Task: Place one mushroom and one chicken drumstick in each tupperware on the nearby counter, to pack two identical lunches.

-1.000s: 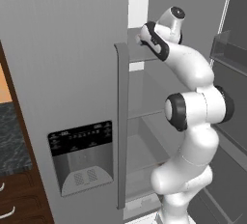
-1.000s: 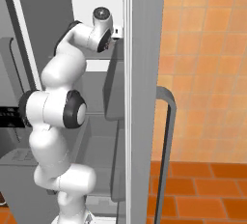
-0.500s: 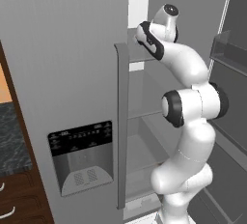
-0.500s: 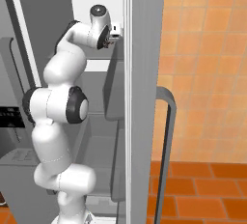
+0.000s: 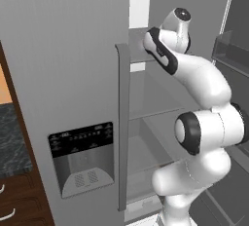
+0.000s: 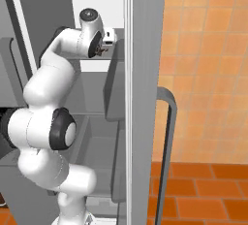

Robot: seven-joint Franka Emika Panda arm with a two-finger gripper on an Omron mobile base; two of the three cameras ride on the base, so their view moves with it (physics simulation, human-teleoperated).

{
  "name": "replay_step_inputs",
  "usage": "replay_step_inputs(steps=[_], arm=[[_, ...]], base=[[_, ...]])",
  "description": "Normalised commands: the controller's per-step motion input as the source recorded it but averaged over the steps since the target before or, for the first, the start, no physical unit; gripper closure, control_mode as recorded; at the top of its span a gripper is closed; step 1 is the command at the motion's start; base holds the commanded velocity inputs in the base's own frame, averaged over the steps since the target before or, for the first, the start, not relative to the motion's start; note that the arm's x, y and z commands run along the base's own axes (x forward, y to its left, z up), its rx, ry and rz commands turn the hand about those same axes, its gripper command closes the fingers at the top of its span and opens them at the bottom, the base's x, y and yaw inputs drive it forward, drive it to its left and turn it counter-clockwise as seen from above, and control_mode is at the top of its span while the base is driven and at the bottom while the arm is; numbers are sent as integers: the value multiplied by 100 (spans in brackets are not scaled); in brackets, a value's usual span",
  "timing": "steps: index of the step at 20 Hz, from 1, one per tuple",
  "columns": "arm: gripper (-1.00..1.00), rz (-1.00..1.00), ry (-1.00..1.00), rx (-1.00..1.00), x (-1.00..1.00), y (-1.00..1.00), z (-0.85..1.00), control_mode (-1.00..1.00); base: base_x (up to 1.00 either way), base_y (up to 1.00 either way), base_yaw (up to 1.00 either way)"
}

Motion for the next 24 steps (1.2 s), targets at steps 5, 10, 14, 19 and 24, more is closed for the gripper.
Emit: replay_step_inputs(steps=[5,10,14,19,24], arm=[[100,-5,0,0,-100,0,-28,-100],[100,-7,2,0,-100,0,-33,-100],[100,-6,3,0,-100,-7,-36,-100],[100,-7,0,0,-100,-15,-56,-100],[100,-2,0,0,-40,-3,-26,100]], base=[[0,0,0],[0,0,0],[0,0,0],[0,0,0],[-60,-1,0]])
